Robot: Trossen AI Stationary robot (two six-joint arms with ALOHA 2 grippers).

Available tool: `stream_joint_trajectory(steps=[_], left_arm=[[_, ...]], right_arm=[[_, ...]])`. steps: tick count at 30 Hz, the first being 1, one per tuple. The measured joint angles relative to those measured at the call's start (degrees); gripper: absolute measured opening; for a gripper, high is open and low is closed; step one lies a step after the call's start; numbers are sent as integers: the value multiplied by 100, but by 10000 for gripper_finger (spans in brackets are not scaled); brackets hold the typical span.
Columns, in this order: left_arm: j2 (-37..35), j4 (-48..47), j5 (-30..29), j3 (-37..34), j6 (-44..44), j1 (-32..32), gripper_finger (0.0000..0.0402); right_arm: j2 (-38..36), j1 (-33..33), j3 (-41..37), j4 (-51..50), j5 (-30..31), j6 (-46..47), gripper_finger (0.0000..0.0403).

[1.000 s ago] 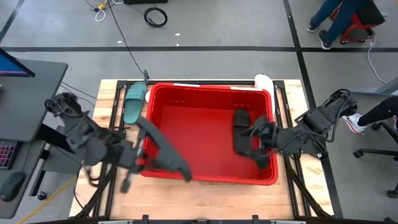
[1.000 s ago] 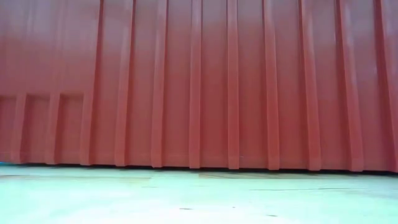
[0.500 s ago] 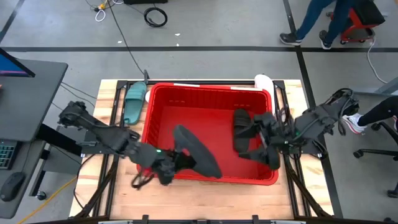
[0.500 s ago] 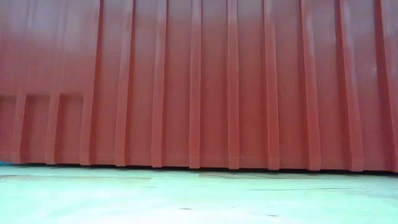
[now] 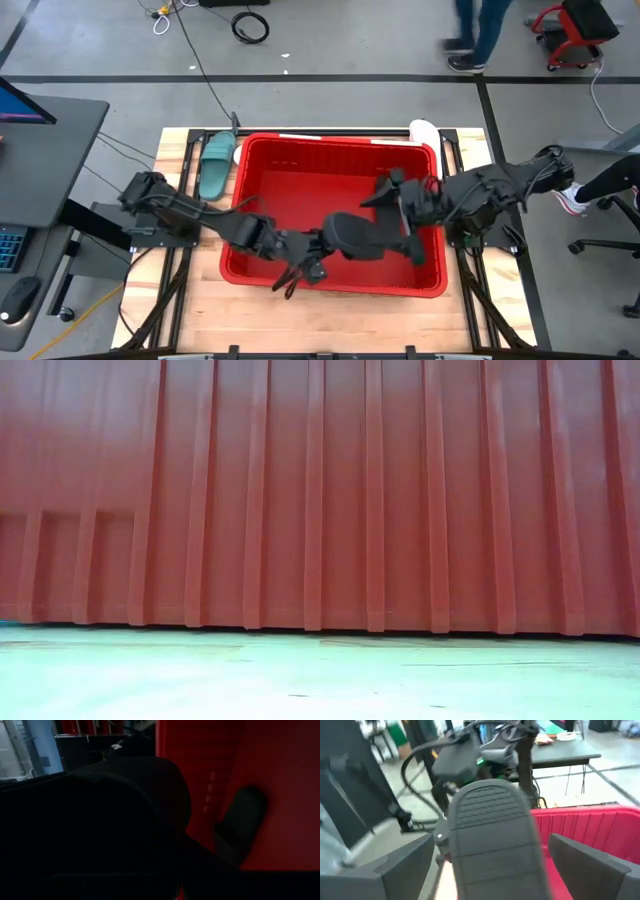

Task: Pick and place slides into bin
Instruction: Stack the black slide on top of the black slide in the red bin

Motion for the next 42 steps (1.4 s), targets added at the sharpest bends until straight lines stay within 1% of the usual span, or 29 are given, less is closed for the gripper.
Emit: stream_joint_trajectory(steps=[3,5,7,10,15,17,19,21,22,24,26,28,30,34,37,42], left_arm=[[40,-19,2,0,261,101,15],[78,106,-90,0,466,156,18],[88,40,-175,0,597,178,17],[88,37,-149,0,494,182,11],[88,32,-133,0,561,184,16],[88,13,-136,-1,687,214,19],[88,-14,-128,-4,719,246,16],[88,-62,-128,-7,746,284,11],[88,-78,-136,-7,825,285,11],[97,-127,-83,-7,1116,287,11],[159,-156,-103,-7,1148,275,11],[164,-209,-105,-7,1149,246,16],[213,-166,-128,-5,1124,237,19],[240,-163,-74,-7,1069,256,11],[239,-137,-65,-4,1060,309,11],[237,-64,-45,-4,1059,333,23]], right_arm=[[157,8,0,-17,20,-268,400],[218,-5,0,-108,167,-269,400],[269,-80,0,-180,168,-208,400],[274,-141,0,-195,201,-119,400],[279,-214,0,-343,379,-352,400],[314,-293,7,-428,287,-343,400],[371,-386,15,-441,-2,-337,400],[464,-448,15,-411,-419,-610,400],[497,-459,15,-363,-503,-815,400],[563,-452,23,-328,-487,-1098,400],[592,-446,14,-422,-416,-1144,400],[596,-447,9,-436,-328,-1070,400],[589,-470,11,-483,-439,-1035,400],[591,-481,7,-491,-653,-990,400],[591,-474,7,-498,-491,-972,396],[590,-481,7,-514,-462,-866,397]])
